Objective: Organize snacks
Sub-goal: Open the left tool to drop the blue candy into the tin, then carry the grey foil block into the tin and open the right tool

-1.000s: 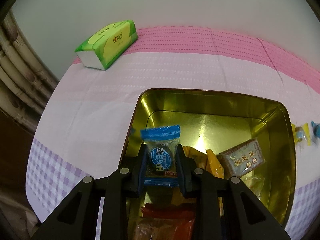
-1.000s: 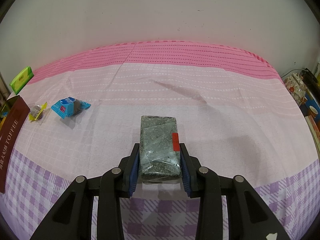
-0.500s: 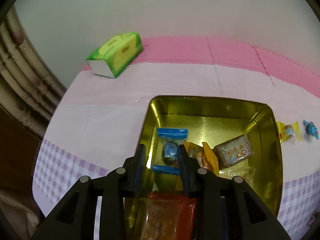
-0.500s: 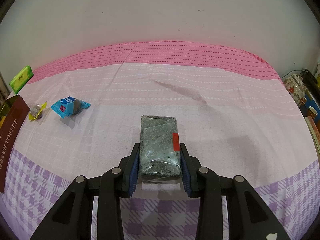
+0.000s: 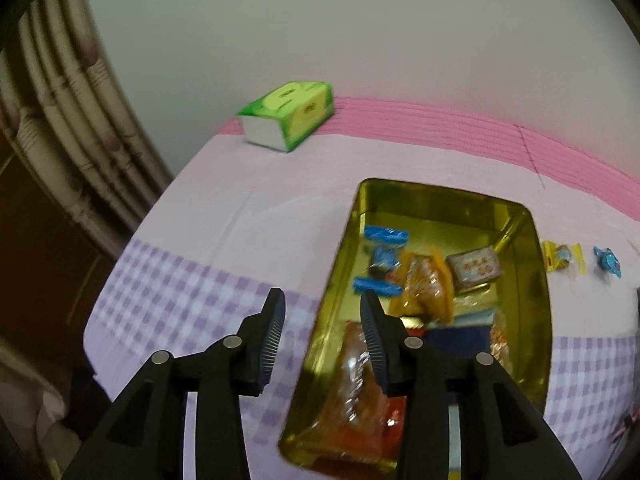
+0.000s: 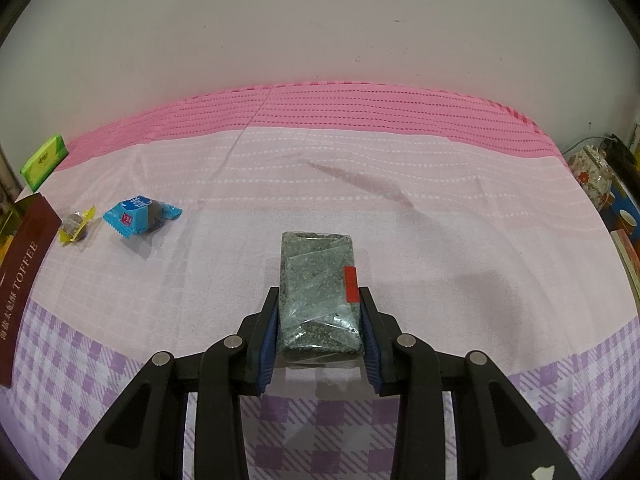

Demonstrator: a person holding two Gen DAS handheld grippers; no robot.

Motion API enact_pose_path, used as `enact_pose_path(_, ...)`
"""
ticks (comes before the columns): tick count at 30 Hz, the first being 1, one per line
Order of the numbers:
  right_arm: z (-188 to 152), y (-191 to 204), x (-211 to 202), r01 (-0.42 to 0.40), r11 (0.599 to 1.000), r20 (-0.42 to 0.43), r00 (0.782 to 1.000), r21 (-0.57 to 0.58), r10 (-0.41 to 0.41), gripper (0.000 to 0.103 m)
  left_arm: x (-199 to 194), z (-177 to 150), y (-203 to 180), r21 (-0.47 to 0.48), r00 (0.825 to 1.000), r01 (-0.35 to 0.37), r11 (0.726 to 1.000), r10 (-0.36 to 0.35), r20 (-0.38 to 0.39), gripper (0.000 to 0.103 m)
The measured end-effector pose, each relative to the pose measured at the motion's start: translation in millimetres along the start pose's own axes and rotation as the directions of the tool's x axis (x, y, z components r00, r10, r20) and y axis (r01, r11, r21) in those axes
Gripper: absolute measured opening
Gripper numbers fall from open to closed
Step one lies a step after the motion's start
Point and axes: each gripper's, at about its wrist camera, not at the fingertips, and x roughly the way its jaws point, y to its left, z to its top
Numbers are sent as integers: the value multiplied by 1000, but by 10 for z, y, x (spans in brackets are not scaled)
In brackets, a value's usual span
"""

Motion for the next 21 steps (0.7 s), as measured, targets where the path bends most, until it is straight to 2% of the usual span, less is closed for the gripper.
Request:
enact_pose_path(3,-2,1,-5,6,1000,-3,1000,5,-6,33,-40,-82,87,-27,1000,-14,1000,14,6,51)
enact_pose_path(13,32,101,-170,27,999,-21,999,27,-26,32,-95,-215,228,-49,997,-67,997,69,26,52)
enact_pose_path(16,74,188,-291,-16,999,-16,1000,45,17,32,-95,-249,249,-48,997,-79,996,80,21,52)
enact_pose_path(21,150,524,-488,-96,995,-5,995,11,96,32,-121,-265,332,-62,995,-93,994,94,22,52)
